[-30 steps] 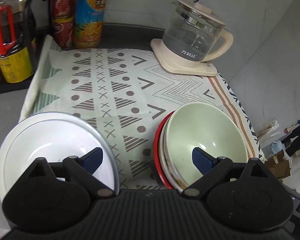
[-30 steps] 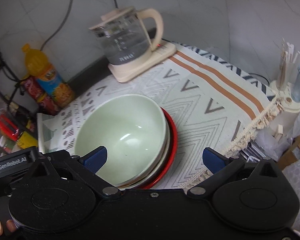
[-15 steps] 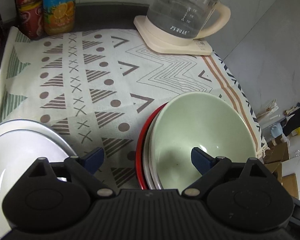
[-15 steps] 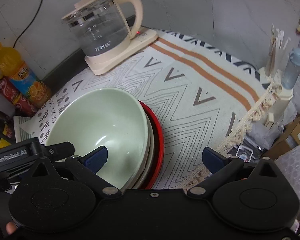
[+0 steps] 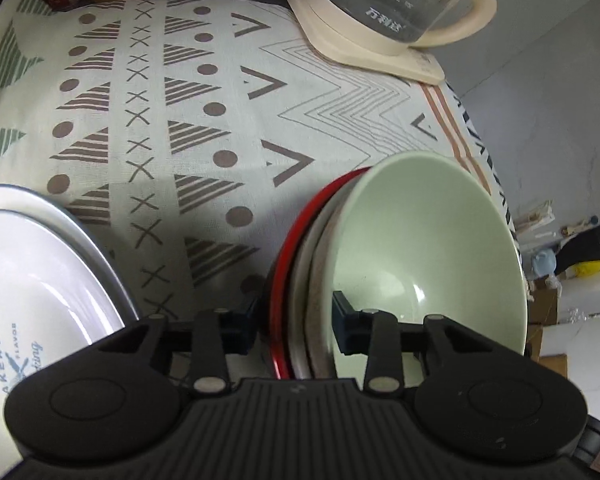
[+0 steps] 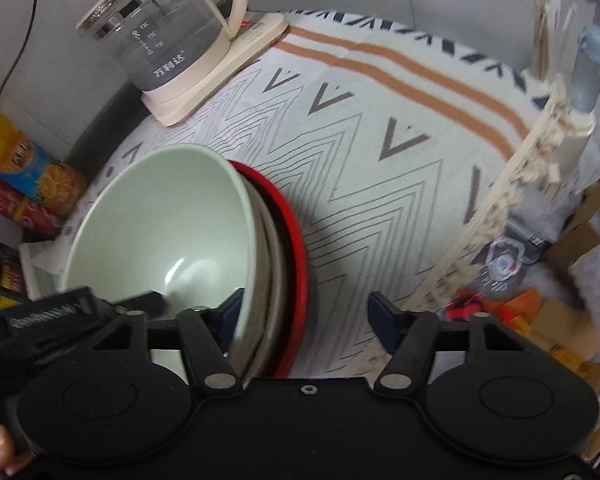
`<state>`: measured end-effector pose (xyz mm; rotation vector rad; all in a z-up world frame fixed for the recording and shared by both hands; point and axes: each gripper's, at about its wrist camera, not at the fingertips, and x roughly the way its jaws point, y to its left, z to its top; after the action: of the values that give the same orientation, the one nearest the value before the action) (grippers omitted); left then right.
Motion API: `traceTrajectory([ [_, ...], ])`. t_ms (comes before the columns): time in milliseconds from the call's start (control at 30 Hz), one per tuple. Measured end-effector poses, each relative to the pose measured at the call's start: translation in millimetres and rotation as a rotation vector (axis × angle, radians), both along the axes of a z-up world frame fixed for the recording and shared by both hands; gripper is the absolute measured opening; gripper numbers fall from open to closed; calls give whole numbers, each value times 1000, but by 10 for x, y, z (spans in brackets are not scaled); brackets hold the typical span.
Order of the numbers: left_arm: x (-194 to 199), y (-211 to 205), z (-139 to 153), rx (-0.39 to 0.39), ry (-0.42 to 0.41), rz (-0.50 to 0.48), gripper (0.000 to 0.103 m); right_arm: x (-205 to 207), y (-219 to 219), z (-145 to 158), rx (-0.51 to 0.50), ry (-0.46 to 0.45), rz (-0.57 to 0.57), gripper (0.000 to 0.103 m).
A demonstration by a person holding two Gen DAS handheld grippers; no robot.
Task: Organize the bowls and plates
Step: 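Lift the nested bowls and red plate with both grippers toward the plate stack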
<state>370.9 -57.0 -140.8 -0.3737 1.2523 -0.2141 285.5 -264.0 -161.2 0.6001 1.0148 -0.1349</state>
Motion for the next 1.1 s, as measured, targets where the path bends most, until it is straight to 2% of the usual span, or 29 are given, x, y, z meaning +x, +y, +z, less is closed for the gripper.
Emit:
traceTrajectory([
  [67,14,10,12,-7,12,4,34,12,2,-20,48,3,14,41],
  [133,30,41,16,-24,38,21,33,27,17,-11,61,6,16,36],
  [200,9,39,36,-12,26,14,32,20,29,11,43,-4,14,34],
  [733,-205,207,438,3,-91,75,32,11,85,299,37,-115,80,33],
  [1100,-447,442,653,4,-138,147,32,-51,244,518,40,-177,135,33],
])
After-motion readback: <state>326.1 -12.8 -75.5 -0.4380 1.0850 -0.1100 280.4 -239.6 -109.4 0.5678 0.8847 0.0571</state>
